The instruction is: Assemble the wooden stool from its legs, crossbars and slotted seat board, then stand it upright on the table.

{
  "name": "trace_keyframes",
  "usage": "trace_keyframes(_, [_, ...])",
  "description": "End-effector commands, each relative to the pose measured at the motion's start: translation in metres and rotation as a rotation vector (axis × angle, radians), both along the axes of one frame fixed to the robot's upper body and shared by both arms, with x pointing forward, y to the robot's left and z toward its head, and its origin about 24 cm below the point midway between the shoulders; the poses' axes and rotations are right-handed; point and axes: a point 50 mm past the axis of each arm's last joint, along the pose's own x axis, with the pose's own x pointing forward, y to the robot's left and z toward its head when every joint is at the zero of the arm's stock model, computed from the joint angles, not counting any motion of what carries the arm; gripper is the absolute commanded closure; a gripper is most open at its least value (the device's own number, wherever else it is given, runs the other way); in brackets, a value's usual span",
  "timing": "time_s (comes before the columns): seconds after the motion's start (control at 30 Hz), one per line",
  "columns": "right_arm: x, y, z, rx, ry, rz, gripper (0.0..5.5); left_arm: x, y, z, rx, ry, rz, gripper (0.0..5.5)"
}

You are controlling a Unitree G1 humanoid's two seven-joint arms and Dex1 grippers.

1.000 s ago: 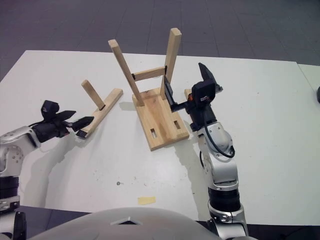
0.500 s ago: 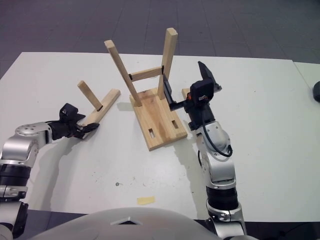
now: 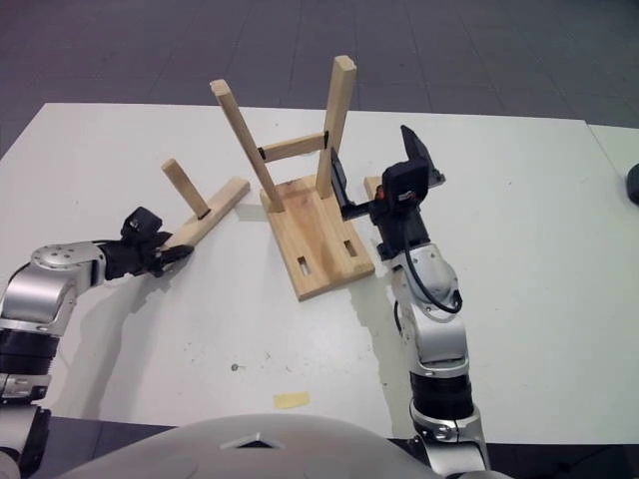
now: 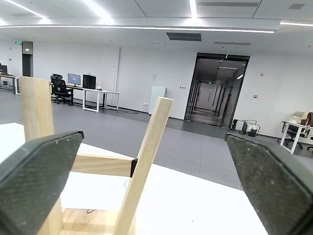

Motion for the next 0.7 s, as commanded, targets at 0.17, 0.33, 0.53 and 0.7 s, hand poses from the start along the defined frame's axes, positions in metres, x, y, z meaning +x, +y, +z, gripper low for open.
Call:
trace_keyframes(0.17, [0.024,-0.013,0.046,0.107,-0.089,0.041,0.10,0.050,-0.031,0.165,-0.104,-0.913,0.218,3.45])
trace_keyframes(0.33, [0.034,-0.018,0.093,0.418,-0.078,0.270,0.10,0.033,-0.065,0.221,-0.131,-1.175,-0.014,3.45])
trace_keyframes(0.53, [0.012,-0.012,0.132,0.599,-0.040,0.730,0.10,0.013,-0.108,0.191,-0.073,-1.034,-0.467,3.45])
trace_keyframes(0.7, [0.005,-0.006,0.130,0.609,0.008,0.791,0.10,0.003,-0.126,0.161,-0.090,-0.905,-0.577,3.45])
